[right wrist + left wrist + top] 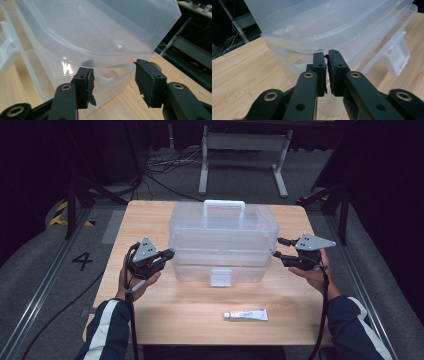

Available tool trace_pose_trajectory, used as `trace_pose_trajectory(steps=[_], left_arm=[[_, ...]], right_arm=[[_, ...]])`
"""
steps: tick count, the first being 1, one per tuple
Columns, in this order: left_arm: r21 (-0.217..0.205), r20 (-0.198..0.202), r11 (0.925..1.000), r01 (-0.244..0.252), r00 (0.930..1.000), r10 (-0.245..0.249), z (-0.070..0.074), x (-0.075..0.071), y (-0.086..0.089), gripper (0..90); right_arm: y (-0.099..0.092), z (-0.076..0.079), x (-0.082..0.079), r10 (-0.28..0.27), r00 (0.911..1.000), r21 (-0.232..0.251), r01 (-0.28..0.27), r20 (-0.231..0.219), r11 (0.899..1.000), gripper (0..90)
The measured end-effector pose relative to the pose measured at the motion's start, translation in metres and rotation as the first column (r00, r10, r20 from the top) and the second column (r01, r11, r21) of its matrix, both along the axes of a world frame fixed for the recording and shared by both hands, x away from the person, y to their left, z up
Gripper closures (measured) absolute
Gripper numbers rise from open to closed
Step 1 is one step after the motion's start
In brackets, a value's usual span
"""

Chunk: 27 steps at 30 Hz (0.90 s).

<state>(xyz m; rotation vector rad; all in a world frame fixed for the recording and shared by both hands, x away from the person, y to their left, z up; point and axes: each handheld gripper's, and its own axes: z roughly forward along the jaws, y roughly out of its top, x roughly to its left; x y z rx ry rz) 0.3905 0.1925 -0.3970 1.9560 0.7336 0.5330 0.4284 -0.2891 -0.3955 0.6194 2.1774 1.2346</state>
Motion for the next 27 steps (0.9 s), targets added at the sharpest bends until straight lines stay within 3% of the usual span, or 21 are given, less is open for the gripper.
trace_pose_trajectory(steps=[2, 5, 11, 15, 20, 22, 26, 27], left_arm=[[-0.008, -0.009, 0.9998, 0.016, 0.9998, -0.016, 0.0, -0.002, 0.001, 80.8], [0.014, -0.014, 0.9995, 0.028, 0.9995, -0.028, -0.002, -0.005, -0.002, 76.4], [0.038, -0.027, 0.9978, 0.054, 0.9982, -0.053, -0.006, -0.01, -0.007, 70.1], [0.049, -0.03, 0.9944, 0.094, 0.9953, -0.092, -0.005, -0.014, -0.01, 64.9], [0.049, -0.033, 0.9908, 0.126, 0.9916, -0.125, -0.006, -0.017, -0.016, 61.8], [0.055, -0.034, 0.9896, 0.133, 0.9908, -0.131, -0.006, -0.016, -0.018, 60.6], [0.079, -0.037, 0.9842, 0.159, 0.987, -0.156, -0.01, -0.015, -0.026, 60.8], [0.079, -0.037, 0.9842, 0.159, 0.987, -0.156, -0.01, -0.015, -0.026, 59.8]], right_arm=[[0.001, -0.001, -0.001, -0.003, 0.9996, 0.001, 0.003, 0.029, 1.0, 52.3], [0.002, 0.0, -0.005, -0.012, 0.9966, 0.029, 0.009, 0.081, 1.0, 56.7], [0.007, 0.004, -0.011, -0.045, 0.982, 0.05, 0.036, 0.183, 0.998, 64.7], [0.01, 0.007, -0.014, -0.08, 0.9745, 0.105, 0.059, 0.209, 0.993, 66.8], [0.016, 0.013, -0.016, -0.125, 0.9539, 0.105, 0.099, 0.273, 0.989, 69.7], [0.016, 0.015, -0.016, -0.133, 0.9521, 0.123, 0.102, 0.276, 0.987, 70.7], [0.021, 0.021, -0.014, -0.174, 0.9346, 0.124, 0.141, 0.31, 0.982, 73.7], [0.021, 0.021, -0.014, -0.174, 0.9346, 0.124, 0.141, 0.31, 0.982, 73.7]])
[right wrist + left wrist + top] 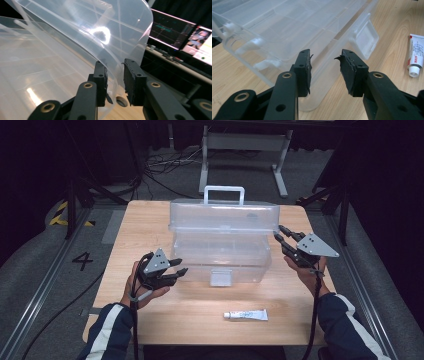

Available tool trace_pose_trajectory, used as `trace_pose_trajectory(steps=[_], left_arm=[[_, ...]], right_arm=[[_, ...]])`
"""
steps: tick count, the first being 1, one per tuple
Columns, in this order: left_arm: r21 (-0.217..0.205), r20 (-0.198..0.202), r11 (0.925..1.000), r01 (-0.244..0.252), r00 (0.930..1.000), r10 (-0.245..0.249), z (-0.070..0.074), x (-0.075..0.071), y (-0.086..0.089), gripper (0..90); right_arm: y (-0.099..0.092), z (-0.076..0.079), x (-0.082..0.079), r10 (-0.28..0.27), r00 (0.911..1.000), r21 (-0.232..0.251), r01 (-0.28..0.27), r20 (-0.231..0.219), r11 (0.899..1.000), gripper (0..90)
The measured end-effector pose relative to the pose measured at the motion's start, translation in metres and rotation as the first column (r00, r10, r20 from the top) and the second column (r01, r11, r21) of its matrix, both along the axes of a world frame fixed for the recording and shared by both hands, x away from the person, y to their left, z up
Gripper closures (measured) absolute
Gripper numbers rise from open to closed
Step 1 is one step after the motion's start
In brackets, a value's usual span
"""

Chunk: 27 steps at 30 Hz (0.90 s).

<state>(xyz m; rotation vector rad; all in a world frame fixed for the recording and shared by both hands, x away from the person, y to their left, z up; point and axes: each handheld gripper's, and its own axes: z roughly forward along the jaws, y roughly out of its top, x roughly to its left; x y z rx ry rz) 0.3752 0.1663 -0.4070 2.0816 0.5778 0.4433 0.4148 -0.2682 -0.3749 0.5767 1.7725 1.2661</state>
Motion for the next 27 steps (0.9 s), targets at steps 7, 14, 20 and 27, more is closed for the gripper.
trace_pose_trajectory(steps=[7, 14, 20, 27], left_arm=[[0.034, -0.008, 0.9986, 0.039, 0.9992, -0.039, -0.003, 0.004, -0.014, 56.0], [0.046, -0.012, 0.9972, 0.059, 0.9982, -0.059, -0.003, 0.007, -0.021, 52.6], [0.05, -0.028, 0.9957, 0.078, 0.9967, -0.077, -0.006, 0.012, -0.03, 52.6], [0.071, -0.036, 0.9929, 0.095, 0.995, -0.093, -0.009, 0.018, -0.04, 52.4]], right_arm=[[-0.003, 0.012, 0.012, 0.009, 0.9993, 0.05, -0.008, -0.037, 0.999, 73.6], [0.005, 0.019, 0.015, -0.037, 0.9993, 0.021, 0.038, -0.008, 0.999, 75.7], [0.007, 0.024, 0.023, -0.055, 0.9985, 0.037, 0.055, -0.003, 0.998, 76.9], [0.009, 0.031, 0.031, -0.071, 0.9974, 0.041, 0.071, -0.003, 0.997, 78.1]])
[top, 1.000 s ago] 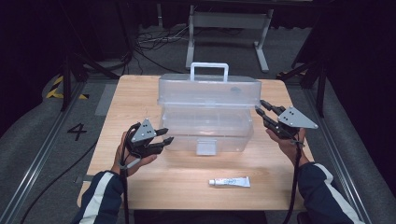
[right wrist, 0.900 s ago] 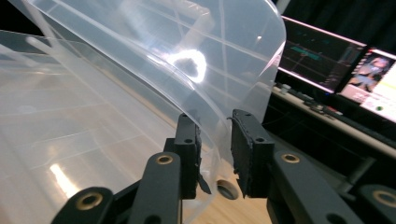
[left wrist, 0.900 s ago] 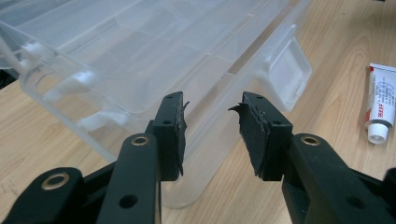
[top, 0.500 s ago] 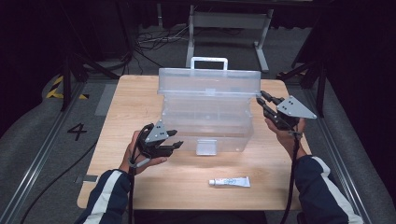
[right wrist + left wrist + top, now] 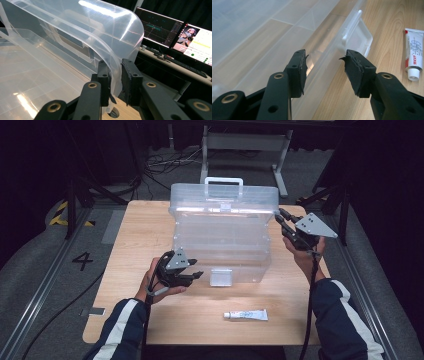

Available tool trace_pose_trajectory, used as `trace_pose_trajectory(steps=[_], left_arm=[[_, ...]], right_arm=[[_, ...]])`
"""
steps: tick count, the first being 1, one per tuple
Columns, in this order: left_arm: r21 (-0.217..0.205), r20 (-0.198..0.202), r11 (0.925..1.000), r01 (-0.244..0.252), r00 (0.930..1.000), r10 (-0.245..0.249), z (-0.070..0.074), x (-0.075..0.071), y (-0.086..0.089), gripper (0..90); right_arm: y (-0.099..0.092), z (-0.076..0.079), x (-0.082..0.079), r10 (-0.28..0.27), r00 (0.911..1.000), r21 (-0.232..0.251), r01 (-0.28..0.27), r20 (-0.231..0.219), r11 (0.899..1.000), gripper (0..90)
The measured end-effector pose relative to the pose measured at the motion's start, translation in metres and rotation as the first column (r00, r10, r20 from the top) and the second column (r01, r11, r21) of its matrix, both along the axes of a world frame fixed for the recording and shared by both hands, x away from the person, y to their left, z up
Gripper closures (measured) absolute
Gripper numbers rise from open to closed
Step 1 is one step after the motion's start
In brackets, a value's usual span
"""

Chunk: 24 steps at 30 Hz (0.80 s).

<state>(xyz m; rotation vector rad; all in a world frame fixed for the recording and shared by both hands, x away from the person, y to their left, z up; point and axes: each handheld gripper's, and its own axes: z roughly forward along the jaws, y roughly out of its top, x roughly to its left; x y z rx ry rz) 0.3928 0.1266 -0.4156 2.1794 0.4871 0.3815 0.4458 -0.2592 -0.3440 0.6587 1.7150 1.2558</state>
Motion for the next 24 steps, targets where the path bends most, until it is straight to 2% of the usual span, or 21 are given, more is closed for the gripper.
trace_pose_trajectory(steps=[3, 9, 15, 18, 22, 24], left_arm=[[-0.003, -0.009, 1.0, 0.001, 1.0, -0.001, -0.002, 0.002, -0.001, 52.3], [0.018, -0.01, 0.9998, 0.008, 0.9999, -0.007, -0.005, 0.006, -0.008, 51.6], [0.024, -0.012, 0.9996, 0.017, 0.9998, -0.017, -0.008, 0.009, -0.011, 51.5], [0.018, -0.03, 0.9995, 0.026, 0.9992, -0.025, -0.011, 0.012, -0.012, 51.6], [0.029, -0.027, 0.9992, 0.027, 0.9993, -0.027, -0.012, 0.012, -0.014, 55.1], [0.041, -0.025, 0.9987, 0.03, 0.9993, -0.029, -0.013, 0.014, -0.016, 55.4]], right_arm=[[0.001, 0.002, 0.004, -0.008, 1.0, 0.008, 0.008, -0.002, 1.0, 78.6], [0.003, 0.007, 0.011, -0.029, 0.9996, 0.023, 0.029, -0.009, 0.999, 79.3], [0.009, 0.01, 0.015, -0.079, 0.9968, 0.001, 0.079, 0.011, 0.997, 81.4], [0.013, 0.011, 0.018, -0.105, 0.9941, -0.019, 0.105, 0.027, 0.994, 82.4], [0.013, 0.013, 0.021, -0.11, 0.9937, -0.012, 0.11, 0.02, 0.994, 82.8], [0.013, 0.015, 0.024, -0.118, 0.9928, -0.023, 0.119, 0.019, 0.993, 83.4]])
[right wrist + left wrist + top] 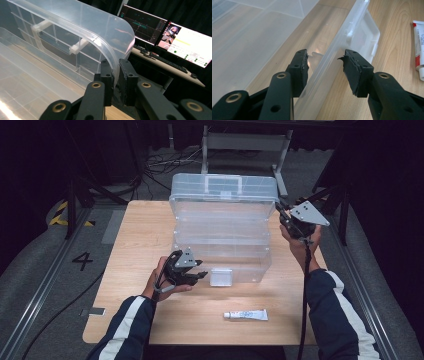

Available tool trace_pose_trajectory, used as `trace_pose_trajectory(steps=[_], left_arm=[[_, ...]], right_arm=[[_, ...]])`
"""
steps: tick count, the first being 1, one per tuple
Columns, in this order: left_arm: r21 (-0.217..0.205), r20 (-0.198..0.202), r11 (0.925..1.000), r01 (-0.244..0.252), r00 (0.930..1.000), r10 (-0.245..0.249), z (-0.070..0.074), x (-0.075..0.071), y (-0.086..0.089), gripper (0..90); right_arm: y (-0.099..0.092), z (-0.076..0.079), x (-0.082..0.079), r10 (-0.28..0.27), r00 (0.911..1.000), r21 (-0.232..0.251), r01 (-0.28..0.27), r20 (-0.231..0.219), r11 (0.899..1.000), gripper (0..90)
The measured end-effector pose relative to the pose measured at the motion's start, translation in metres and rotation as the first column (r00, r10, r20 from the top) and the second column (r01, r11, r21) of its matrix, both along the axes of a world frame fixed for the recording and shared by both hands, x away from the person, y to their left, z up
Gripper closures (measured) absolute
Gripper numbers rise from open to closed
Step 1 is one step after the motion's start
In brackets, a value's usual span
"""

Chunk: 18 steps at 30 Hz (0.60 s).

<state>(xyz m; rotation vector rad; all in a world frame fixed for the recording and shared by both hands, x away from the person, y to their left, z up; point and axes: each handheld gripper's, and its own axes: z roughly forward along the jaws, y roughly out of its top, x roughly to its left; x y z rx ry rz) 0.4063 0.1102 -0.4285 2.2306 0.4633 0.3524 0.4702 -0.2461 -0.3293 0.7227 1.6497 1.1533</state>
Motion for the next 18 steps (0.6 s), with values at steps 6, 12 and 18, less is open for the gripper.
trace_pose_trajectory(steps=[6, 12, 18], left_arm=[[0.018, 0.021, 0.9997, -0.015, 0.9997, 0.014, -0.001, 0.001, -0.003, 61.0], [0.034, 0.015, 0.9994, 0.004, 0.9999, -0.004, 0.0, 0.003, -0.003, 63.4], [0.048, 0.008, 0.9988, 0.013, 0.9999, -0.014, 0.001, -0.001, -0.003, 64.9]], right_arm=[[0.002, 0.005, 0.009, -0.015, 0.9999, -0.023, 0.015, -0.003, 1.0, 84.3], [0.0, 0.009, 0.013, 0.004, 0.9995, -0.019, -0.004, -0.033, 1.0, 84.1], [-0.002, 0.009, 0.011, 0.014, 0.999, -0.011, -0.014, -0.043, 1.0, 83.9]])
